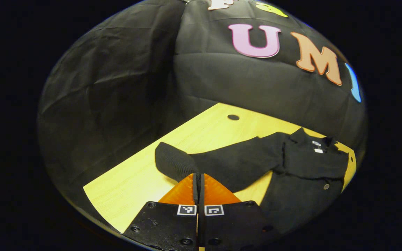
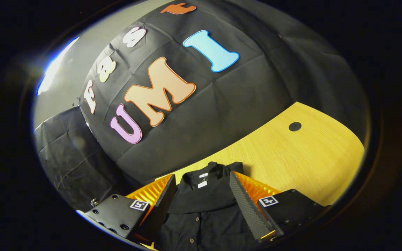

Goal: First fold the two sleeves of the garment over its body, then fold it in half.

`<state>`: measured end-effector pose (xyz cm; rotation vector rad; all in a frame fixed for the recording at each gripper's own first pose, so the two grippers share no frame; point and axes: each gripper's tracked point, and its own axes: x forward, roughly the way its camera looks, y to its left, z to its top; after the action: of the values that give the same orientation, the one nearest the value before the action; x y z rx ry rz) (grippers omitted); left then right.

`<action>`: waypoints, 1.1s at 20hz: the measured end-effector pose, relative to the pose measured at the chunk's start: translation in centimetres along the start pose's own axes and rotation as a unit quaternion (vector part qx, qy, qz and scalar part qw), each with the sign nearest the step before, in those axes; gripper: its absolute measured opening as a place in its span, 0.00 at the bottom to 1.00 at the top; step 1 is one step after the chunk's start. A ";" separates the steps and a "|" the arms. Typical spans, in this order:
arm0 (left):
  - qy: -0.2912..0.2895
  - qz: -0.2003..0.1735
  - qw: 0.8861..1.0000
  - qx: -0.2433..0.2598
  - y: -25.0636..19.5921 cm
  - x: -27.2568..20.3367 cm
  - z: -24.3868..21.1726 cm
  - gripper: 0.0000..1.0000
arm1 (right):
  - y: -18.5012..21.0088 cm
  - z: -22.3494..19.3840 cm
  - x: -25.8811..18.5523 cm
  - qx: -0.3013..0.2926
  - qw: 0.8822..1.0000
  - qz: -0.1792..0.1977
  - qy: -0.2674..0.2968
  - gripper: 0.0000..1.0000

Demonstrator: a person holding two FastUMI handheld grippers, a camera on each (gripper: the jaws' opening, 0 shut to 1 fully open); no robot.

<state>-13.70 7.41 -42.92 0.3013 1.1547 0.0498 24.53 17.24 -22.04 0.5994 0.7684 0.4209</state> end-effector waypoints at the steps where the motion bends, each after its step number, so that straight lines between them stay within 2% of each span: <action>1: -0.011 -0.010 1.000 0.000 -1.9 0.0 1.1 0.00 | -0.5 0.1 0.0 -0.004 1.000 0.002 0.004 0.98; 7: -0.060 -0.083 0.995 0.006 -14.1 0.1 5.2 0.00 | -2.6 0.5 -2.0 -0.030 1.000 0.002 -0.007 0.98; 12: -0.047 -0.158 0.986 0.032 -24.5 0.0 3.6 0.00 | -4.5 0.6 -5.8 -0.031 0.999 -0.013 -0.025 0.98; 18: -0.044 -0.230 0.967 0.099 -34.9 -1.2 1.3 0.00 | -8.2 -0.3 -10.7 -0.001 0.998 -0.050 -0.040 0.98; 22: -0.045 -0.275 0.950 0.145 -41.4 -3.1 -0.6 0.00 | -11.0 -0.4 -13.1 0.009 0.996 -0.078 -0.042 0.98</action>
<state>-20.27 -32.75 -51.10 0.2284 1.1209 -0.6228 17.16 1.80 -22.55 0.5657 0.7326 0.2441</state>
